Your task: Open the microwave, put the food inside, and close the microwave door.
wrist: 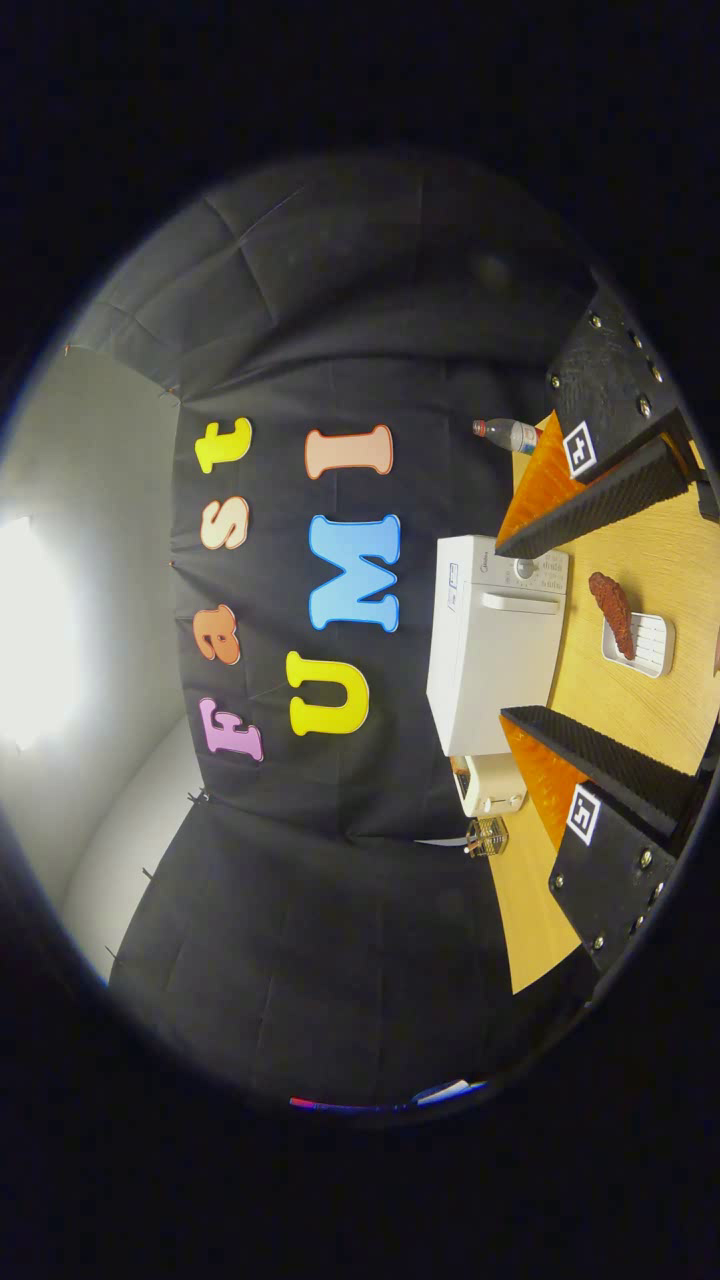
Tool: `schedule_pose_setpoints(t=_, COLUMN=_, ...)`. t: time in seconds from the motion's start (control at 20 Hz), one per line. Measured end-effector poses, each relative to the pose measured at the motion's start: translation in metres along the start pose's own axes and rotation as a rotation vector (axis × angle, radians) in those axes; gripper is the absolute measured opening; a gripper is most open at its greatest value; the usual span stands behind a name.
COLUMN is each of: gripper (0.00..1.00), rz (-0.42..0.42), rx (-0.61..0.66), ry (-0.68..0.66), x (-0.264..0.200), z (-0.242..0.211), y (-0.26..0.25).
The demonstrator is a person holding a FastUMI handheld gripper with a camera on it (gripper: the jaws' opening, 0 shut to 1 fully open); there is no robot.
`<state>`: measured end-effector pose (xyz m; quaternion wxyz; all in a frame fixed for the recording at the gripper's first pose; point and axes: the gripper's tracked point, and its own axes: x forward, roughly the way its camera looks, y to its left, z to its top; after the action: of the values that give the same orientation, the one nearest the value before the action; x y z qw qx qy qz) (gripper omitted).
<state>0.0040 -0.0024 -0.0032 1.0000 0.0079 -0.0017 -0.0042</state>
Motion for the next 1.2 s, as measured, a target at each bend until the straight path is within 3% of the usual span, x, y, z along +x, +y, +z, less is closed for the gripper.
schedule_pose_setpoints(t=0.75, gripper=0.96, rz=0.006, rx=0.034, ry=-0.018, x=0.017, z=-0.009, y=-0.001)
schedule_pose_setpoints(t=1.2, gripper=0.95, rz=0.002, rx=0.044, ry=-0.071, x=0.054, z=-0.021, y=0.002)
